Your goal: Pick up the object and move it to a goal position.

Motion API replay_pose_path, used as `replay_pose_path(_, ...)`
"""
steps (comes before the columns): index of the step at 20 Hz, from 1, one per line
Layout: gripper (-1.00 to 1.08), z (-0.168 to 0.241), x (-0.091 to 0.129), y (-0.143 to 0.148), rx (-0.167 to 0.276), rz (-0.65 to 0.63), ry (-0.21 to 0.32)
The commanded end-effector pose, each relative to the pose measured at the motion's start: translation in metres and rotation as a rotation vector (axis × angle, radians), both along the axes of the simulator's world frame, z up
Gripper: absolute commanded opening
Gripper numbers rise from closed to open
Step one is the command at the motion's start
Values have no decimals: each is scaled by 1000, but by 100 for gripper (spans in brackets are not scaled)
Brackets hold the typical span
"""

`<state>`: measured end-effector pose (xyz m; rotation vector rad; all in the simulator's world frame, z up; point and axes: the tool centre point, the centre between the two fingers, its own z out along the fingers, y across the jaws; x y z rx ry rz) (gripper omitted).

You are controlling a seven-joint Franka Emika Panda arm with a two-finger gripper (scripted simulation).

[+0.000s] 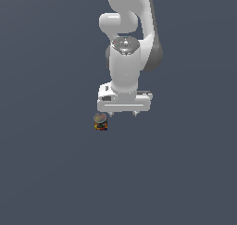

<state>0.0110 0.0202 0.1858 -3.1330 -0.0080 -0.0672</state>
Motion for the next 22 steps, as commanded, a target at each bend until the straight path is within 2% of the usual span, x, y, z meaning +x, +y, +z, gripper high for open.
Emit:
replay_pose_path(1, 100, 0, 0, 1, 1, -1, 0)
replay_pose_path(8, 100, -13, -6, -19, -2, 12, 7)
replay_pose_path(22, 100, -69, -43, -104, -9, 67, 38)
